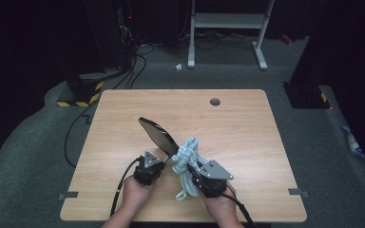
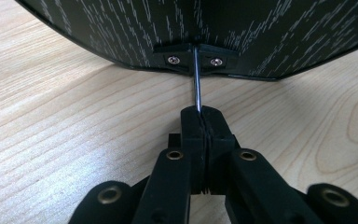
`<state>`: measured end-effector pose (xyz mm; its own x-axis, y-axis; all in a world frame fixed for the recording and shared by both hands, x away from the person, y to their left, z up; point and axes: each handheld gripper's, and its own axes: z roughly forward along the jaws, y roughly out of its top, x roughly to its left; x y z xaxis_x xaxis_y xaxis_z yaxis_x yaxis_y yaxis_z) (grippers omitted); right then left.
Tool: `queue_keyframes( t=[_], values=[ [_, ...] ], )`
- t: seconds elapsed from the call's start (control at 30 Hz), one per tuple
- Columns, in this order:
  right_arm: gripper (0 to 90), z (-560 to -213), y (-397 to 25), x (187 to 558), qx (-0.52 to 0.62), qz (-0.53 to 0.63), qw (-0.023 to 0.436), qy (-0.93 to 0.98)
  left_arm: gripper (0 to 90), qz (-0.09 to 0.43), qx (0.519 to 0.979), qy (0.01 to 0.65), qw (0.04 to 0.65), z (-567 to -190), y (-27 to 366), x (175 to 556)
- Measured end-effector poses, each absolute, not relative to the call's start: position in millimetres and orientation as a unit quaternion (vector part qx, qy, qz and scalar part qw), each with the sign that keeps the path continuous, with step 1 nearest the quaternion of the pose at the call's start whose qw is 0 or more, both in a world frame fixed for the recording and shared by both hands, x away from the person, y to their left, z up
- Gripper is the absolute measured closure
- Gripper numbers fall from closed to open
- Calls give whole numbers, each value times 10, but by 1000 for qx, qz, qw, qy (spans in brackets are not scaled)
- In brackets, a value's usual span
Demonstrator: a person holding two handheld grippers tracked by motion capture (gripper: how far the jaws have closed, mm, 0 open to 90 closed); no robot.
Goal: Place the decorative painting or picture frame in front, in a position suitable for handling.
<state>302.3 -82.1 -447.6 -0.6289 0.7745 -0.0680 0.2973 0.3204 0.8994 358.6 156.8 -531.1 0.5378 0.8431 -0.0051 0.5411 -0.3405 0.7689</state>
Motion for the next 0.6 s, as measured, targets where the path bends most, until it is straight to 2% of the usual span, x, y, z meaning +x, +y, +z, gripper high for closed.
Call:
queue_keyframes(
  t=[0.1,0.3,0.6],
  values=[
    [738,-4749,-822,3018,362,437,241,788,885,202,793,437,373,-5311,1566,3584],
    [736,-5078,-698,3192,382,398,210,807,885,199,792,439,374,-5311,1568,3585],
    [725,-5209,-636,3579,407,365,148,825,879,197,789,444,376,-5312,1578,3589]
  ],
)
